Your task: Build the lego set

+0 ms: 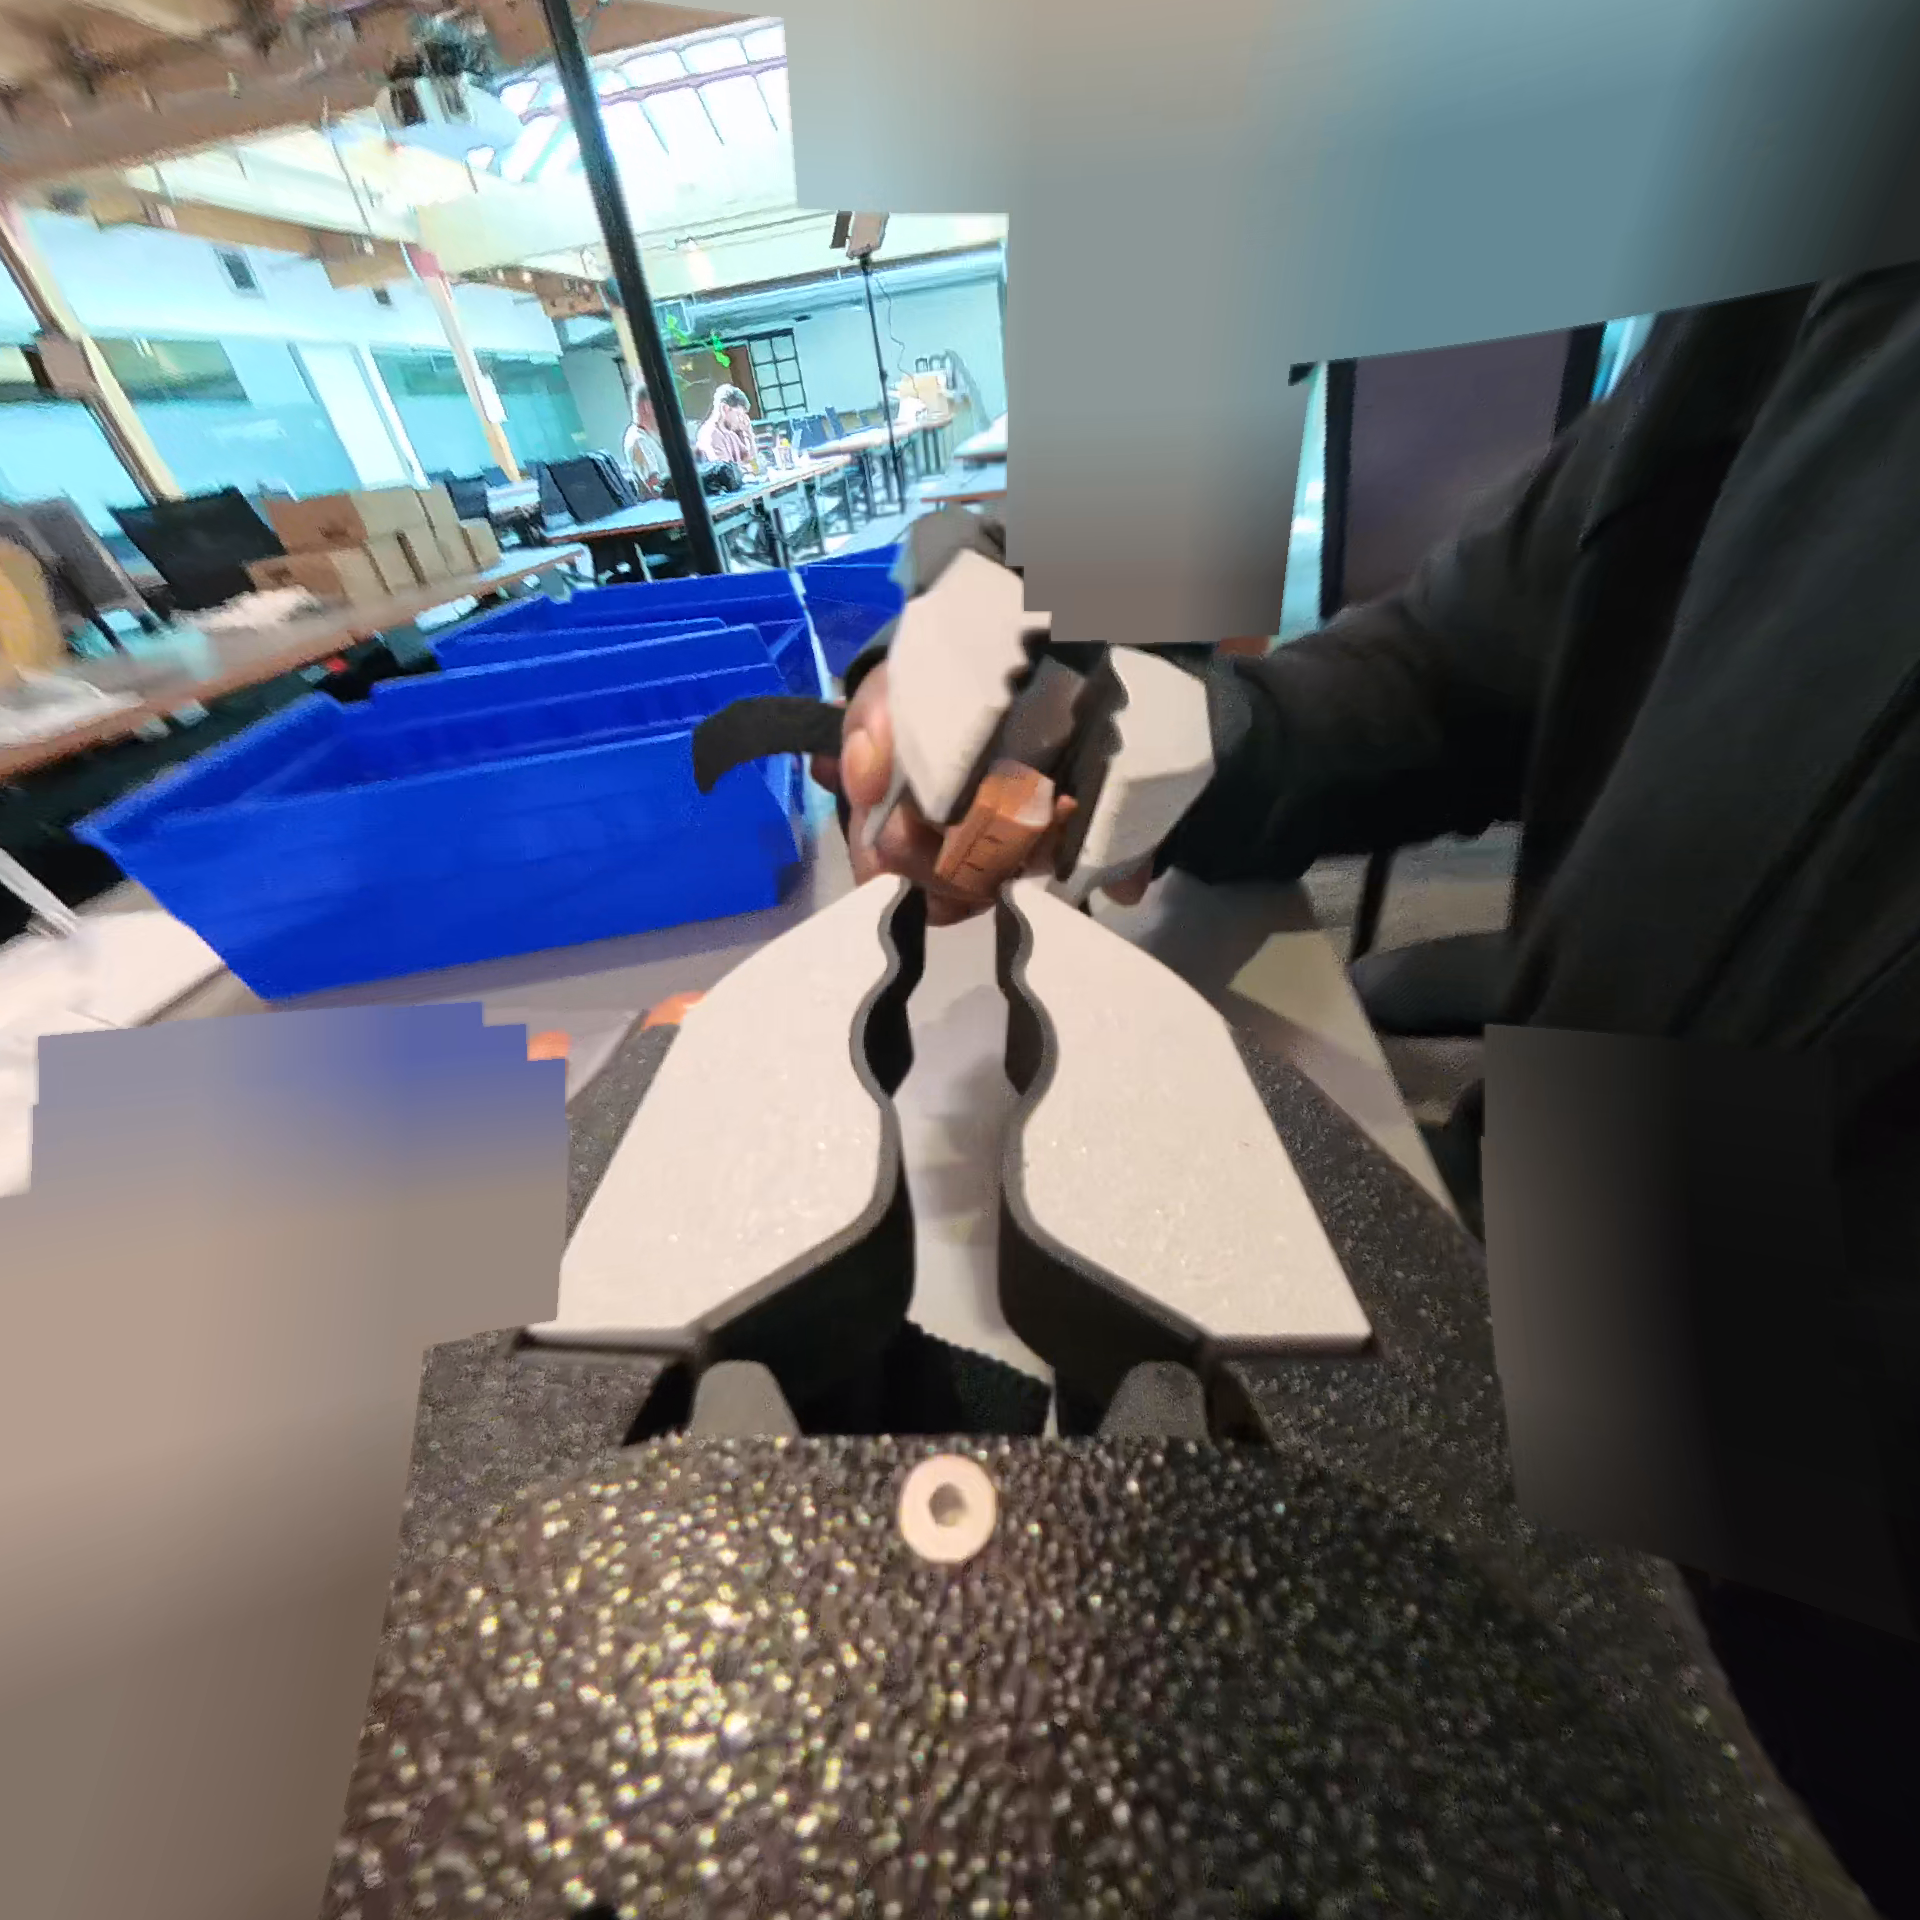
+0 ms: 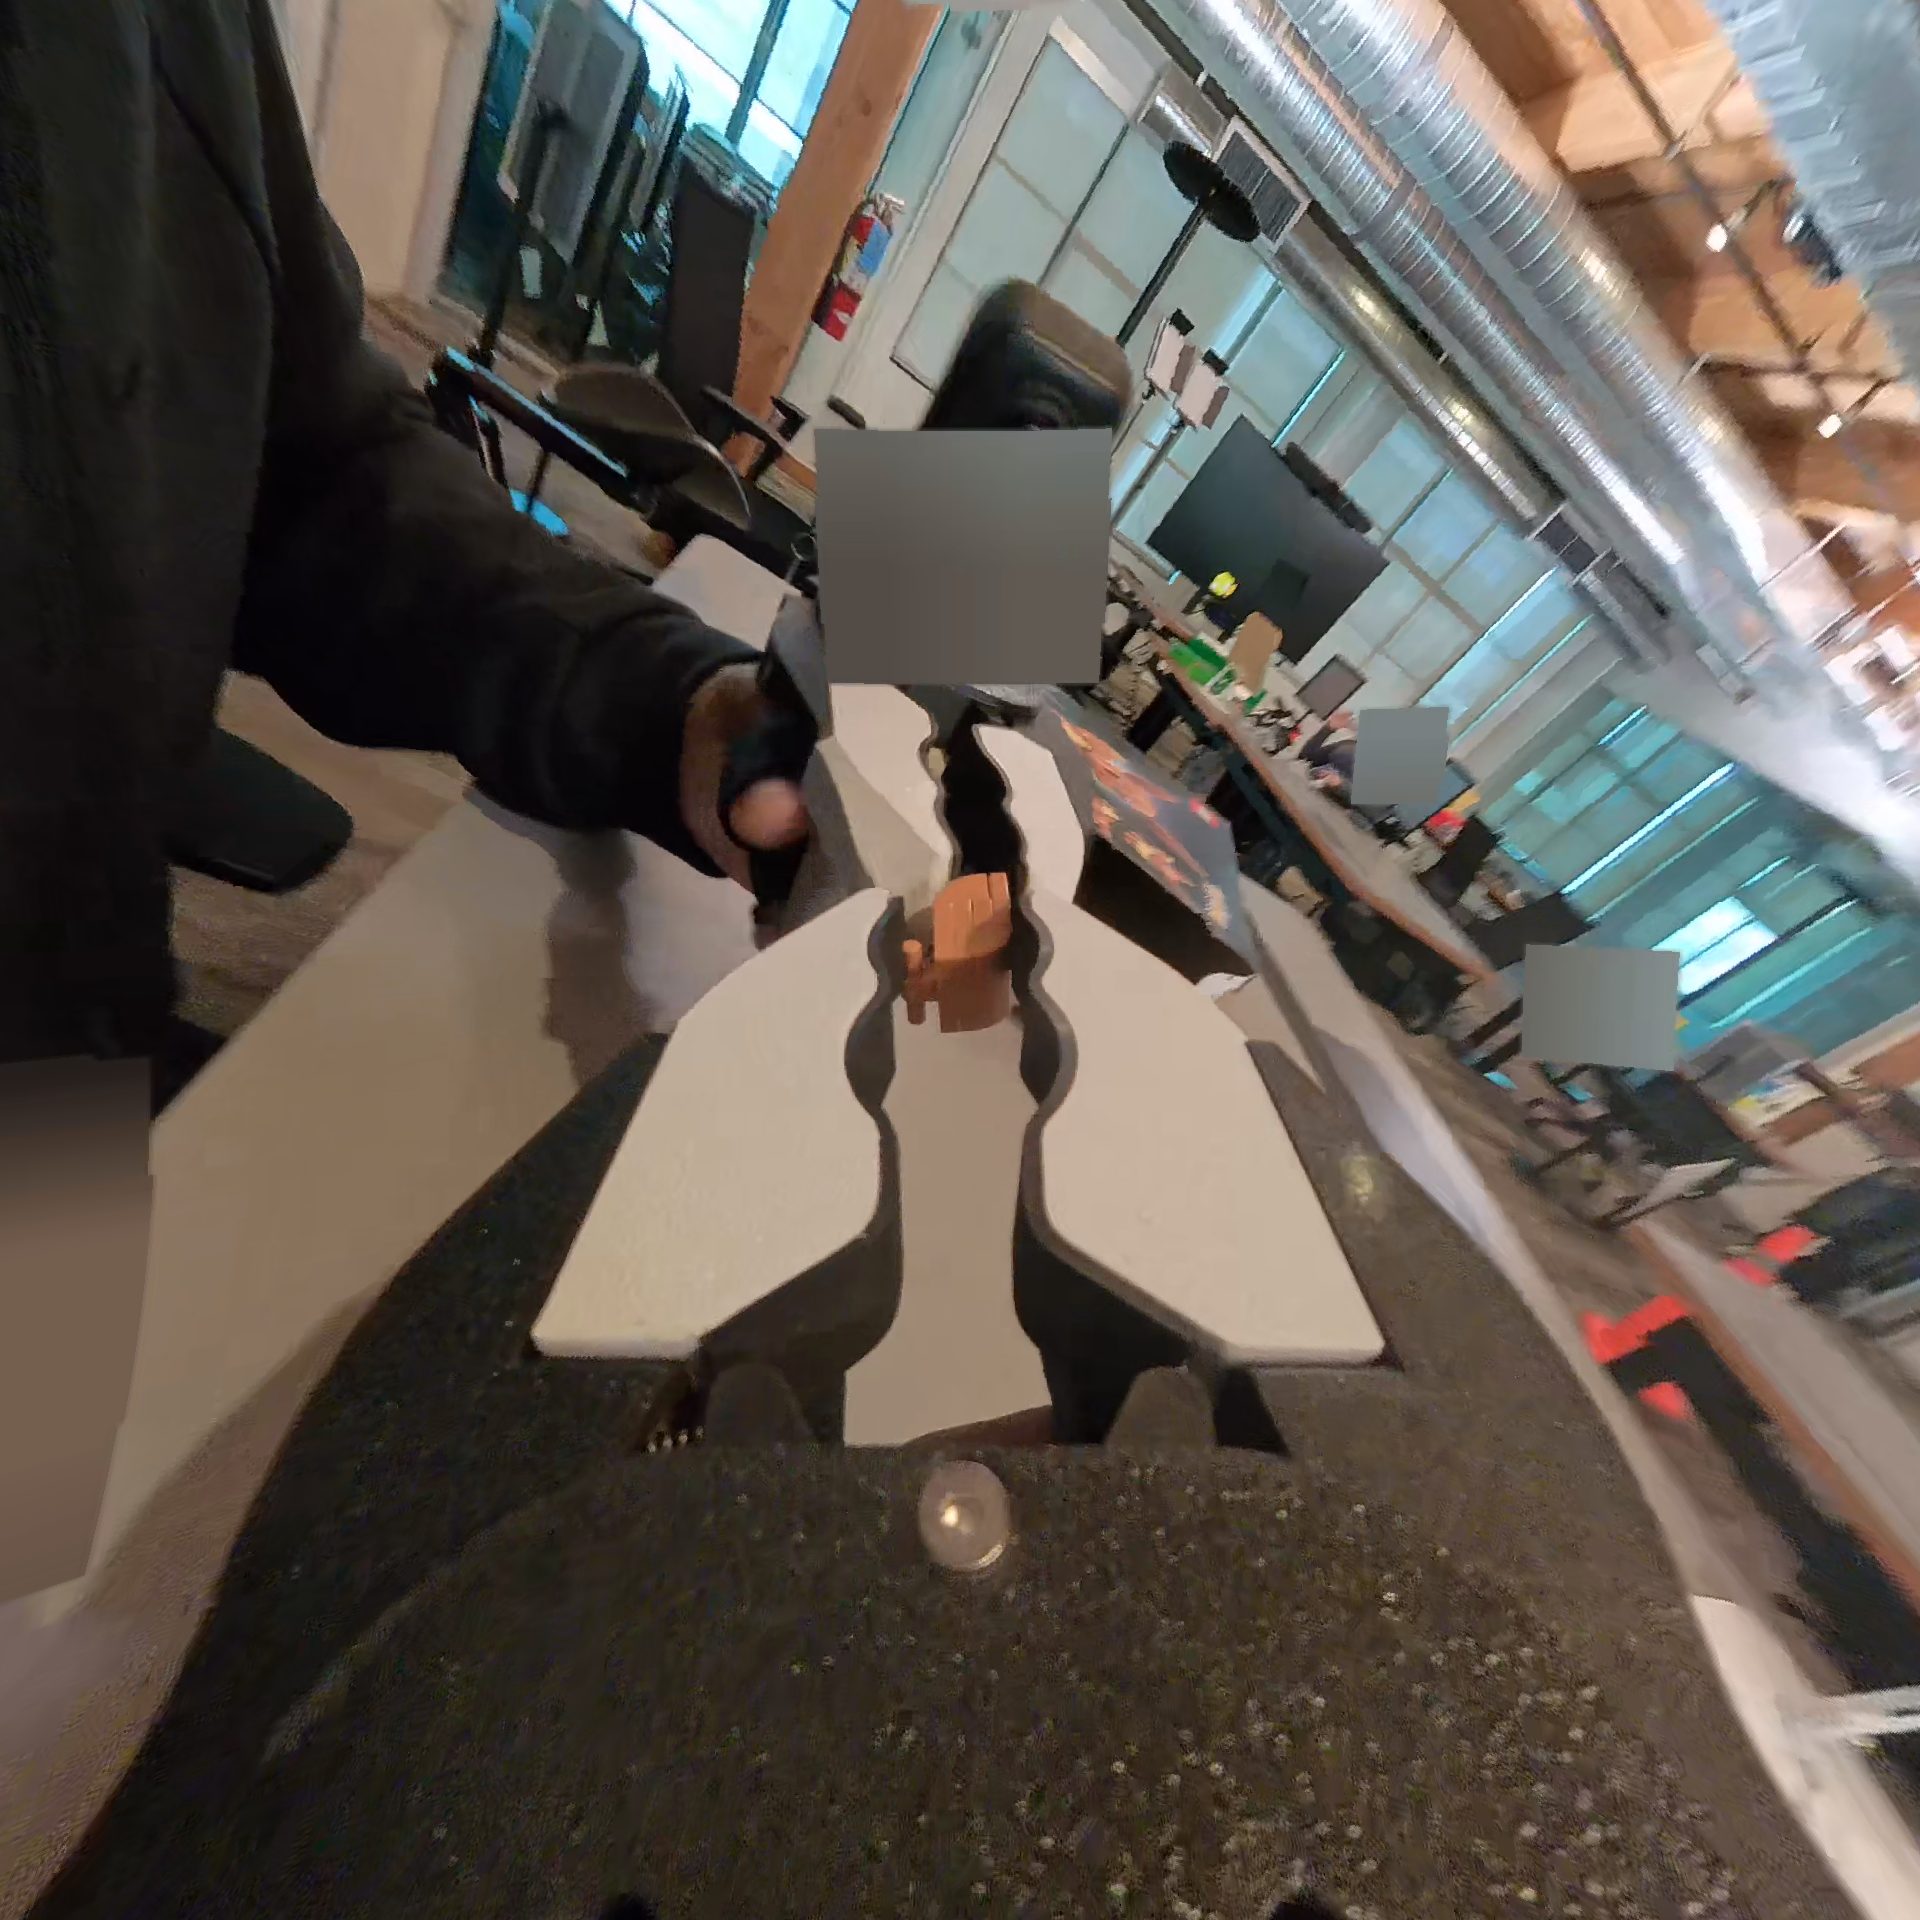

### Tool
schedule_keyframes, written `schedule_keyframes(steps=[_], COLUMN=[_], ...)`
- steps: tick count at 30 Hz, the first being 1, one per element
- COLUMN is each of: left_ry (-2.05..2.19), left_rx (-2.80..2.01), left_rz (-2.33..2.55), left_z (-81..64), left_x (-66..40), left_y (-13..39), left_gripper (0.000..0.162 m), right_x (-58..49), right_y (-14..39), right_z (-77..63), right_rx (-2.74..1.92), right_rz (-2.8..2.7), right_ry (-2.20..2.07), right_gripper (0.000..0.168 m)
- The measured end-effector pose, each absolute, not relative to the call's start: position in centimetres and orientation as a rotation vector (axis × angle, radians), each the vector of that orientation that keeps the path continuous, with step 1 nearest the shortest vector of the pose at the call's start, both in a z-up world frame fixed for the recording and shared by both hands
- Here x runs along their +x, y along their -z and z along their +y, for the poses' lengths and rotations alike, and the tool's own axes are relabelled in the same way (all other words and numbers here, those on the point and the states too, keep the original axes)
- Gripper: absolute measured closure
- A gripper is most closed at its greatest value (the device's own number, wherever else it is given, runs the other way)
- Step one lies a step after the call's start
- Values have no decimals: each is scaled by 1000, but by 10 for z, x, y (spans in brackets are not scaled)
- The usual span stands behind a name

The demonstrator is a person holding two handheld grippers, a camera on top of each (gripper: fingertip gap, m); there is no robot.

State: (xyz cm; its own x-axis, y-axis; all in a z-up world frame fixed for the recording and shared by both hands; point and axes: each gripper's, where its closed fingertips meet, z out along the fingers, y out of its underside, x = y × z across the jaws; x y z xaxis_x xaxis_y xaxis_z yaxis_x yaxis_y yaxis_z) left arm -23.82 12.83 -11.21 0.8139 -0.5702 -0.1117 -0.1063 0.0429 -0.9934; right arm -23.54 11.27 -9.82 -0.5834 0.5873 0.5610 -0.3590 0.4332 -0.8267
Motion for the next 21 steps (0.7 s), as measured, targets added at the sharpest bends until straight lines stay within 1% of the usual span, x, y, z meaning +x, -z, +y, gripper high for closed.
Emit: schedule_keyframes(steps=[4, 7, 11, 12, 14, 15, 19, 21], left_ry=[701, 818, 940, 958, 976, 972, 861, 726], left_rx=[-1501, -1542, -1554, -1552, -1546, -1544, -1530, -1536], left_rz=[347, 300, 268, 269, 269, 270, 331, 418], left_z=[126, 129, 130, 130, 130, 131, 132, 131], left_x=[-244, -237, -229, -227, -224, -225, -228, -231], left_y=[106, 111, 112, 112, 112, 112, 115, 118], left_gripper=[136, 129, 132, 134, 143, 144, 144, 145], right_x=[-235, -237, -239, -239, -240, -241, -244, -241], right_y=[99, 101, 103, 104, 107, 107, 111, 114], right_z=[115, 115, 115, 114, 113, 113, 116, 116], right_rx=[-126, -88, -54, -46, -25, -19, -78, -162], right_rz=[-1727, -1712, -1698, -1697, -1696, -1686, -1703, -1755], right_ry=[-1183, -1106, -1027, -1011, -976, -963, -963, -1068], right_gripper=[149, 148, 149, 149, 149, 149, 147, 143])
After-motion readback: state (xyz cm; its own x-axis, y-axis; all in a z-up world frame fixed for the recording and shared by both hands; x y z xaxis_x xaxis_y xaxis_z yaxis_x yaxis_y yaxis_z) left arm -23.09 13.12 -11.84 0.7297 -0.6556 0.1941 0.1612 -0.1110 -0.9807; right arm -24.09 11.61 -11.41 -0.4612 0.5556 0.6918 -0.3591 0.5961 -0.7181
